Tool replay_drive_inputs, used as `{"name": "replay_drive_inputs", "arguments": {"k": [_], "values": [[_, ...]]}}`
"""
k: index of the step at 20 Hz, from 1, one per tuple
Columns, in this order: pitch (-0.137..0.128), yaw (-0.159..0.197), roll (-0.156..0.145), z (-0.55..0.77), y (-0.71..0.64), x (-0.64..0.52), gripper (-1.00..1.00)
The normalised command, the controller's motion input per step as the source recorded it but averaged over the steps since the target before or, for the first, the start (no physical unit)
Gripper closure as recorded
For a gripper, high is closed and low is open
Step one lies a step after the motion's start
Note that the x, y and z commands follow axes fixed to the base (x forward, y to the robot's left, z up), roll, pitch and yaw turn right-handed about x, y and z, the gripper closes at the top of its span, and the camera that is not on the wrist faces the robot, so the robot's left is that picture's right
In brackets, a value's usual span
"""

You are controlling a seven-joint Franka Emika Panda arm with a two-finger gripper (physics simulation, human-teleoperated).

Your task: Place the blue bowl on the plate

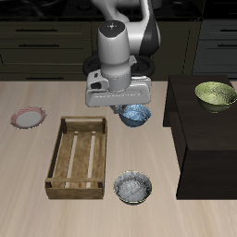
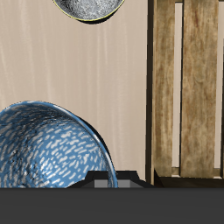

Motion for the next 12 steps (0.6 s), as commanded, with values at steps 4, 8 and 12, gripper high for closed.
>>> {"name": "replay_drive_inputs", "arguments": {"k": [4, 8, 12], "values": [[-0.019, 0.003, -0.035, 0.11, -0.31, -0.17, 1.0], [-0.05, 0.028, -0.043, 0.09, -0.46, -0.26, 1.0], [-0.038, -0.011, -0.04, 0.16, -0.36, -0.16, 1.0]]}}
